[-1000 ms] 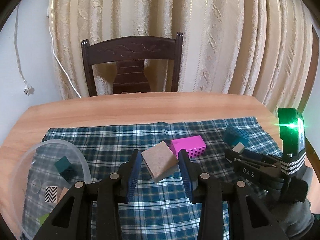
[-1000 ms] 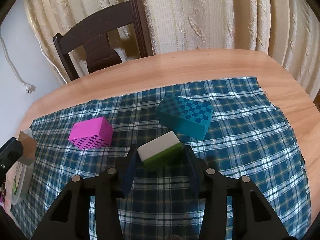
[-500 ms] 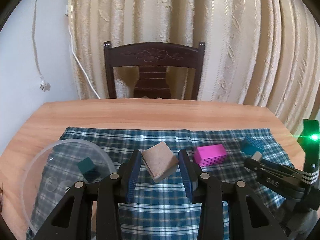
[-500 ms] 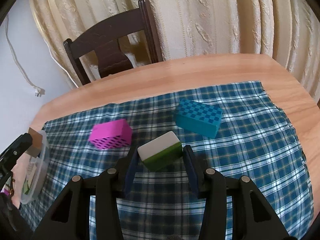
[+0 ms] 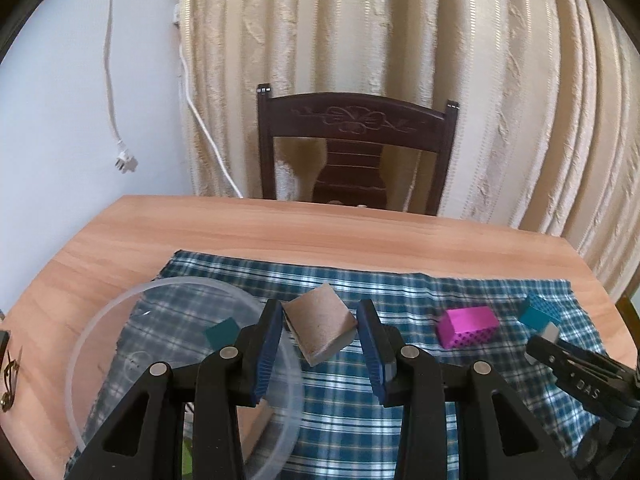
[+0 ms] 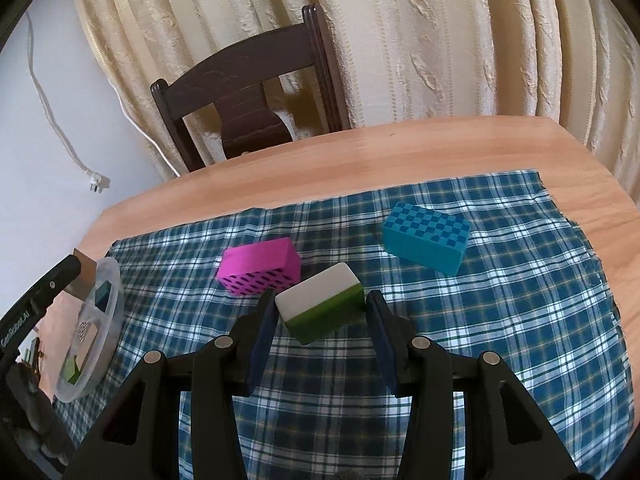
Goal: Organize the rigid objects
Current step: 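Carry the tan cube into the clear bowl and open the left gripper, then carry the white glyph block into the bowl and open the right gripper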
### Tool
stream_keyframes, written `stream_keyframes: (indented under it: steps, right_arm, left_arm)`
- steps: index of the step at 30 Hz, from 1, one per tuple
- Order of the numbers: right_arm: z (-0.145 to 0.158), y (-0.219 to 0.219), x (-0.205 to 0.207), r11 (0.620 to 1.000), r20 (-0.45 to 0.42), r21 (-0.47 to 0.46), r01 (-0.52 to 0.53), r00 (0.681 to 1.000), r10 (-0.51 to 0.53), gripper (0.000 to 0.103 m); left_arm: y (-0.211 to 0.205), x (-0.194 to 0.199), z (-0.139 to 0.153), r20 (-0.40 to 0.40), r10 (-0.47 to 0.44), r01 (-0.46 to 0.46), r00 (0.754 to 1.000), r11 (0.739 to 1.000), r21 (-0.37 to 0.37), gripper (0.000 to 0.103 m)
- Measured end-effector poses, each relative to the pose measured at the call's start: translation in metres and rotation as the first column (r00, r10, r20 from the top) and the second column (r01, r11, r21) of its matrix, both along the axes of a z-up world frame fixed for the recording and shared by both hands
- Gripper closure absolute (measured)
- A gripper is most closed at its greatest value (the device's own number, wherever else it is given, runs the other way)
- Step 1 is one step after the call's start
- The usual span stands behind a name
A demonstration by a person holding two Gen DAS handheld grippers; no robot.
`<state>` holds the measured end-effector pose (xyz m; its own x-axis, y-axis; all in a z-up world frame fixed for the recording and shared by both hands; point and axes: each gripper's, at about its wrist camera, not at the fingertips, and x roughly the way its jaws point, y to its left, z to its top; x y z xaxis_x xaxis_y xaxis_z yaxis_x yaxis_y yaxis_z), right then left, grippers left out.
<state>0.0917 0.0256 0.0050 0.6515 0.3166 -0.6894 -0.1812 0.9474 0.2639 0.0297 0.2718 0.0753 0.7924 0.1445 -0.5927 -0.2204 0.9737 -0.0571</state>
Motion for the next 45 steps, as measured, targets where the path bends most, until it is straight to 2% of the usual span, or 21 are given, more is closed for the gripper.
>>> stream_keyframes:
  steps: [26, 28, 30, 31, 35, 45]
  right_arm:
    - [-0.004, 0.008, -0.003, 1.000, -0.003, -0.009, -0.013, 1.000, 0.013, 0.057]
    - [-0.004, 0.008, -0.004, 1.000, -0.004, -0.009, -0.015, 1.000, 0.015, 0.057]
    - [-0.004, 0.009, -0.003, 1.000, -0.005, -0.010, -0.016, 1.000, 0.015, 0.057]
    - [-0.005, 0.010, -0.003, 1.000, -0.006, -0.011, -0.017, 1.000, 0.016, 0.057]
    - [-0.005, 0.011, -0.003, 1.000, -0.007, -0.013, -0.022, 1.000, 0.022, 0.057]
    - [-0.003, 0.016, -0.007, 0.999, 0.000, -0.011, -0.046, 0.999, 0.046, 0.057]
  left_arm:
    - [0.061, -0.011, -0.010, -0.019, 0.180, -0.180, 0.984, 0.983, -0.046, 0.062]
    - [0.066, -0.012, -0.011, -0.025, 0.212, -0.213, 0.977, 0.976, -0.051, 0.050]
    - [0.072, -0.015, -0.011, -0.021, 0.247, -0.248, 0.969, 0.967, -0.061, 0.012]
    - [0.074, -0.017, -0.010, -0.012, 0.266, -0.266, 0.964, 0.962, -0.068, 0.009]
    - [0.082, -0.022, -0.006, 0.014, 0.308, -0.306, 0.951, 0.949, -0.068, 0.007]
    - [0.089, -0.027, -0.005, 0.020, 0.328, -0.326, 0.944, 0.943, -0.068, 0.006]
